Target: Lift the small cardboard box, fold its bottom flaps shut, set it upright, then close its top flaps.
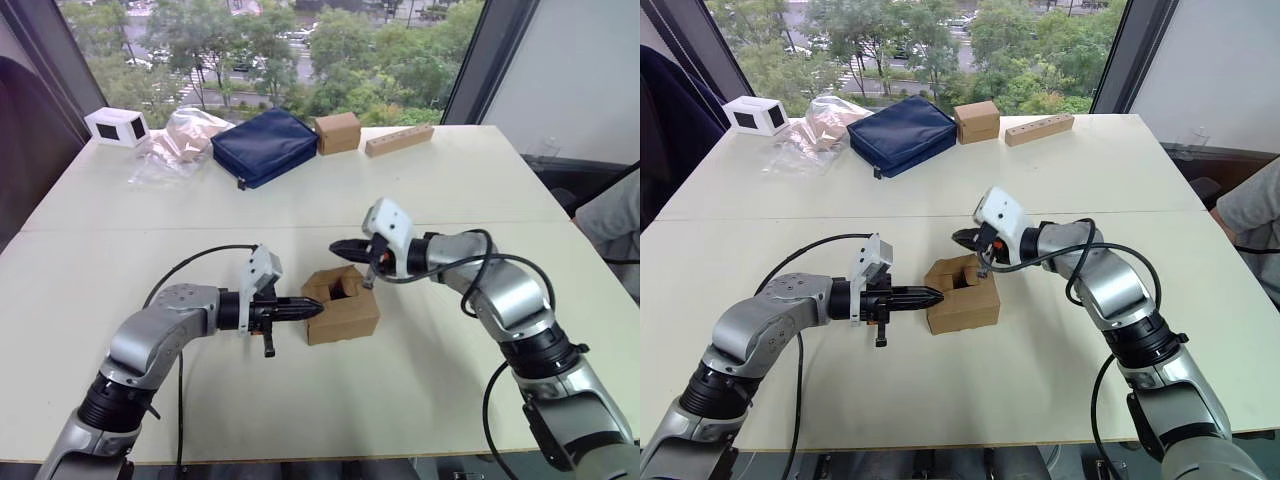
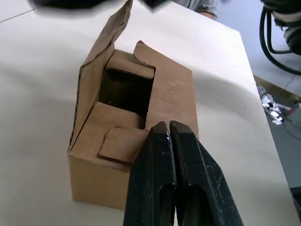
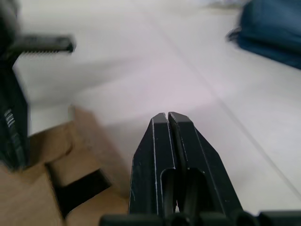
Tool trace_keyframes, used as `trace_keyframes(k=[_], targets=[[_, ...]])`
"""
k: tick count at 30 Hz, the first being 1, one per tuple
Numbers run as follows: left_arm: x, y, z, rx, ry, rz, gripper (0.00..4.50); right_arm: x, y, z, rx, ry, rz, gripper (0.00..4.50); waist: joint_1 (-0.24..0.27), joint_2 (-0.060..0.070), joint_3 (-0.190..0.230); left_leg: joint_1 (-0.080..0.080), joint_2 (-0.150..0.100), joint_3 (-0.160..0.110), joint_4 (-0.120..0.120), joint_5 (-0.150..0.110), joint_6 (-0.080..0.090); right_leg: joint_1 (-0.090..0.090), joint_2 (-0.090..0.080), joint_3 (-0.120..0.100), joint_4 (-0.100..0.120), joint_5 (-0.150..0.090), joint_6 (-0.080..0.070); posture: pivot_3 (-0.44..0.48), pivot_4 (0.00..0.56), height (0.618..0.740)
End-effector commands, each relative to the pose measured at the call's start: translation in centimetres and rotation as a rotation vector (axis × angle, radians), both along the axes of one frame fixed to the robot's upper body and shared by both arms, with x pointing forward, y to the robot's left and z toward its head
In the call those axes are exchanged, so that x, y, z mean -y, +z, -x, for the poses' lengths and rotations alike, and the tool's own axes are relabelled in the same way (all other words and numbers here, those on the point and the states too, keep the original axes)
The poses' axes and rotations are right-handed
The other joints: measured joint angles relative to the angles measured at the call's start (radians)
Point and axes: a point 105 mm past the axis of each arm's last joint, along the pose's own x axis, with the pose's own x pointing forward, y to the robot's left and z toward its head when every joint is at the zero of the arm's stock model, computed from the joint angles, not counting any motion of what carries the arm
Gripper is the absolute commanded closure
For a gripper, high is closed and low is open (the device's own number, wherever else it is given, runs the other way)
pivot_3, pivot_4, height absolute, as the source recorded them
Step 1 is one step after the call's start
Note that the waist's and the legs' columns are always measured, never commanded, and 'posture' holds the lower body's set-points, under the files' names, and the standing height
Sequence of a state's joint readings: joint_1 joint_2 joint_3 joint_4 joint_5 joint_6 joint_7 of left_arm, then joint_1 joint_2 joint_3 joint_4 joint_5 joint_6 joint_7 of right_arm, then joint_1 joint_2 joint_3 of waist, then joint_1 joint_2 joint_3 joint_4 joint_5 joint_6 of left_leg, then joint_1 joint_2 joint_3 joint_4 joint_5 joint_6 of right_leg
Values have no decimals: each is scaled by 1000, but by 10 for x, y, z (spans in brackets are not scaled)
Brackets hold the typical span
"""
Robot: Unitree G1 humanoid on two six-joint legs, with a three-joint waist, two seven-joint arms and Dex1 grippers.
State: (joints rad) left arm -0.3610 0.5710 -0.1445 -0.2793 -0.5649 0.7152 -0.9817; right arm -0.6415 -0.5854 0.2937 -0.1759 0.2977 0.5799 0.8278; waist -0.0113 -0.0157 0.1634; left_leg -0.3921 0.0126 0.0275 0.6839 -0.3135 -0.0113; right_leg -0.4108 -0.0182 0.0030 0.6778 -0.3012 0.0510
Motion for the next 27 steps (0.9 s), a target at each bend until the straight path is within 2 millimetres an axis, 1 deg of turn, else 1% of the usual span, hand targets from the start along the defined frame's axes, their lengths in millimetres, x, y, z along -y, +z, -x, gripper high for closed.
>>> trace_keyframes(k=[1,3,6,8,10,12,20,22,25,27], targets=[[0,10,1,43,-2,7,4440,2,4,18,8,84,18,4500,1,0,0,0,0,0,0,0,0,0,0,0,0,0,0,0,150,740],[-2,12,2,46,4,6,4440,3,3,25,-12,100,10,4500,-1,0,0,0,0,0,0,0,0,1,0,0,0,0,0,0,150,740],[-5,16,3,51,13,11,4440,5,3,29,-25,98,-3,4500,-4,0,0,1,0,0,0,0,0,0,0,0,0,0,0,0,150,740],[-6,26,5,47,10,52,4440,7,-2,31,-40,89,-5,4500,-4,0,0,1,0,0,0,0,0,0,0,0,0,0,0,0,150,740],[-7,37,-1,61,25,85,4440,7,-5,33,-48,78,-10,4500,-2,0,0,1,0,0,0,0,0,1,0,0,0,0,0,0,150,740],[-7,39,-6,70,37,89,4440,7,-6,34,-48,71,-16,4500,0,0,0,1,0,0,0,0,0,1,0,0,0,0,0,0,150,740],[6,31,-19,63,53,93,4440,7,-8,36,-32,57,-7,4500,-1,0,0,1,0,0,0,0,0,1,0,0,-1,0,0,0,150,740],[12,23,-20,71,45,65,4440,9,-7,36,-21,41,-10,4500,-1,0,0,1,0,0,0,0,0,1,0,0,-1,0,0,0,150,740],[16,14,-22,76,46,46,4440,12,2,36,8,19,-35,4500,-1,0,0,1,0,0,0,0,0,1,0,0,-1,0,0,0,150,740],[17,10,-22,94,43,34,4440,14,13,39,31,24,-83,4500,0,0,0,1,0,0,0,0,0,1,0,0,-1,0,0,0,150,740]])
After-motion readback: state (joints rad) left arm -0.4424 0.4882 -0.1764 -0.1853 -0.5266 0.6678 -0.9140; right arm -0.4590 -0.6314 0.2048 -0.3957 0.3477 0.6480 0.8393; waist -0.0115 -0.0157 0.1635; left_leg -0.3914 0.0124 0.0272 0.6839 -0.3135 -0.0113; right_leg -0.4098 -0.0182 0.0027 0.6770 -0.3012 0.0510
